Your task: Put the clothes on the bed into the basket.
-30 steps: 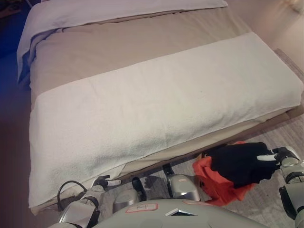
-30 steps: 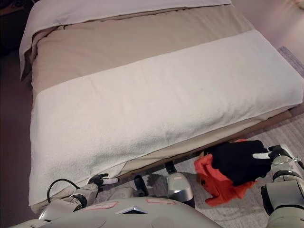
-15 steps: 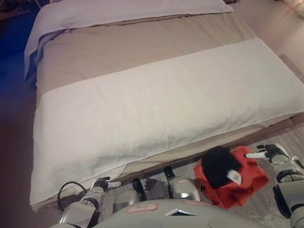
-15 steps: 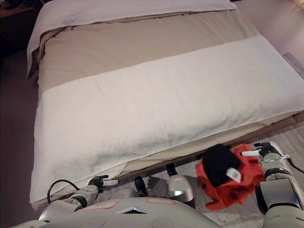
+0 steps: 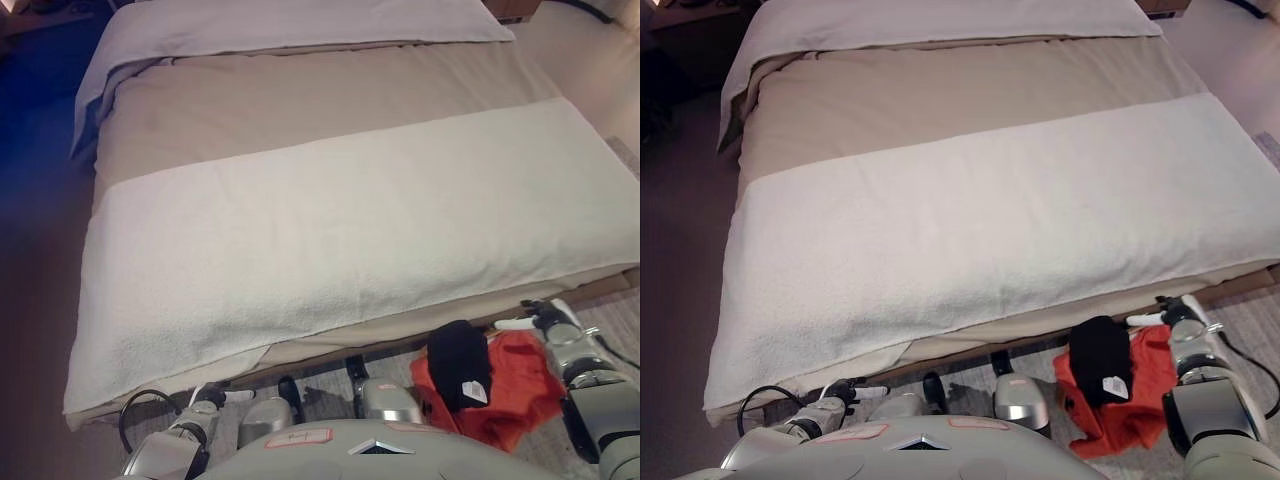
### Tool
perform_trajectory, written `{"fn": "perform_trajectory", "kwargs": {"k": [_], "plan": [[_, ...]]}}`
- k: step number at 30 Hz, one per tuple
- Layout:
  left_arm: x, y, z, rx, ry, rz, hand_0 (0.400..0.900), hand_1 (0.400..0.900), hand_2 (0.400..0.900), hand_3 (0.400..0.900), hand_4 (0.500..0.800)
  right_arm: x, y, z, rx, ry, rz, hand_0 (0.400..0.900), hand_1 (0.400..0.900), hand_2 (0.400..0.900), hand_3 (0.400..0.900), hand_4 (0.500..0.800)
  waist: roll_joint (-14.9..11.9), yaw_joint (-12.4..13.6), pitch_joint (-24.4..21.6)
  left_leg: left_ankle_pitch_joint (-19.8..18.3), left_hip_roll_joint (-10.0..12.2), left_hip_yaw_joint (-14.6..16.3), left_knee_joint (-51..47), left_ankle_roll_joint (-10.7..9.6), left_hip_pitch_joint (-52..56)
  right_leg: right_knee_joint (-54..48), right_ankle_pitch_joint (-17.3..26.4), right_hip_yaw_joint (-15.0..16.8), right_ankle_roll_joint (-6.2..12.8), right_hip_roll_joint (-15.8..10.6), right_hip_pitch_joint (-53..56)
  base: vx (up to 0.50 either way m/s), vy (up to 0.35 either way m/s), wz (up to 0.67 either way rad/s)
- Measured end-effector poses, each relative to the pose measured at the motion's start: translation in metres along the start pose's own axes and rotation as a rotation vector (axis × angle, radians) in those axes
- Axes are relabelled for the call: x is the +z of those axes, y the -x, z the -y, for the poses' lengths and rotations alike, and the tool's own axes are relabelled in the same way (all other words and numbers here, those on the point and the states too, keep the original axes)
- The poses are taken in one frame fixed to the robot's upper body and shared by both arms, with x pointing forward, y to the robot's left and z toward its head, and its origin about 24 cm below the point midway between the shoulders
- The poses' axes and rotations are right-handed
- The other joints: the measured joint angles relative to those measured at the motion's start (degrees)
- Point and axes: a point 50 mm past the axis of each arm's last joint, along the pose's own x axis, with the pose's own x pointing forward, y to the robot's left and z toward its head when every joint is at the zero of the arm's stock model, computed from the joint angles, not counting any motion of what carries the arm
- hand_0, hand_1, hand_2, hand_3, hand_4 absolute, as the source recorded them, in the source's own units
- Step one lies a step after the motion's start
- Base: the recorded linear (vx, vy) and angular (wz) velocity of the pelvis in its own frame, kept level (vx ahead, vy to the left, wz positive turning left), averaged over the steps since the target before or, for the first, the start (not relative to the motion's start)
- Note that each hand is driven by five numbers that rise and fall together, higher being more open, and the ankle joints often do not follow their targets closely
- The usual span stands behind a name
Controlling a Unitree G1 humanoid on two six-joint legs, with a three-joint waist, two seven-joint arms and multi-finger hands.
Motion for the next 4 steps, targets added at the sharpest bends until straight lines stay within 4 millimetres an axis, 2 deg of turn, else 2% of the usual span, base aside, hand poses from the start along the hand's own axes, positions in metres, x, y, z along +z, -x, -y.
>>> {"fn": "perform_trajectory", "kwargs": {"k": [4], "plan": [[0.000, 0.000, 0.000, 0.001, 0.009, -0.001, 0.900, 0.900, 0.900, 0.900, 0.800, 0.000, 0.002, -0.036, 0.079, -0.037, 0.000, 0.900, 0.900, 0.900, 0.900, 0.800, -0.11, -0.02, -0.28, -0.03, -0.01, -0.48, 0.00, 0.02, 0.01, -0.05, -0.07, -0.49, -0.10, -0.10, 0.21, 0.01, -0.012, 0.07]]}}
